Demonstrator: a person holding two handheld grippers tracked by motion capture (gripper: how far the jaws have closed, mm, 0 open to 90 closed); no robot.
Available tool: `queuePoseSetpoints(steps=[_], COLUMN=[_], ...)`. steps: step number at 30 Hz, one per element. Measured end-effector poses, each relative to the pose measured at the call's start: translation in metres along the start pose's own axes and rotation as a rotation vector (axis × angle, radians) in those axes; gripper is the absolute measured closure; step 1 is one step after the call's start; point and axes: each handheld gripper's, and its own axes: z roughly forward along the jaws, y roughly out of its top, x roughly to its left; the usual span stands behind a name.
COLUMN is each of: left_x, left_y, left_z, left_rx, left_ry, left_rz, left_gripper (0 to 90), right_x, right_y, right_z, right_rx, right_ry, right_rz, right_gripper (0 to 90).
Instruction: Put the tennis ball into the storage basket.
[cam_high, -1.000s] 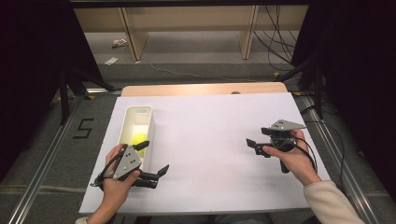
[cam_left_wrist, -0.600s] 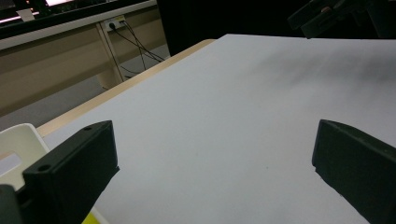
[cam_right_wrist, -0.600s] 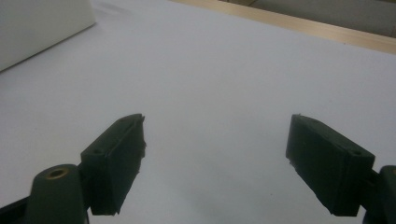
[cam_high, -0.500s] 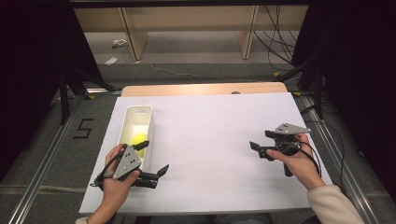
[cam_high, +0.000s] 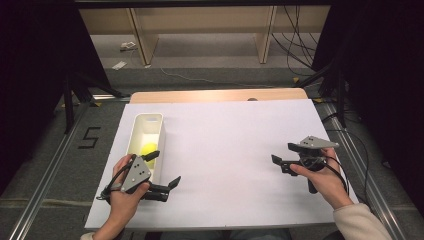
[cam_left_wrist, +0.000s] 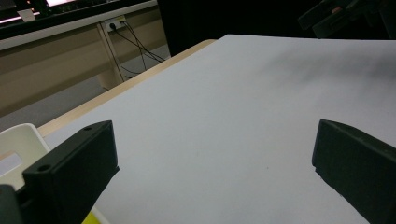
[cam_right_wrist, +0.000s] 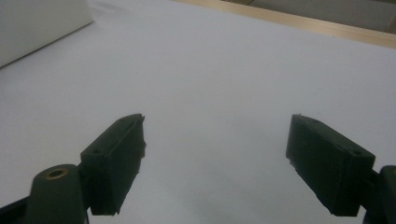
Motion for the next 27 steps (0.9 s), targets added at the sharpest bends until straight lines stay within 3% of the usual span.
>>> queuePoseSetpoints(steps=[27], left_x=[0.000], left_y=[0.000], left_z=[0.001], left_rx=[-0.001], left_ry=[-0.001], left_rz=[-0.002], left_gripper=[0.0], right_x=[0.003], right_y=[-0.010], right_z=[-0.012], right_rx=[-0.040], right_ry=[0.012], right_rz=[-0.011], right_gripper=[19.9])
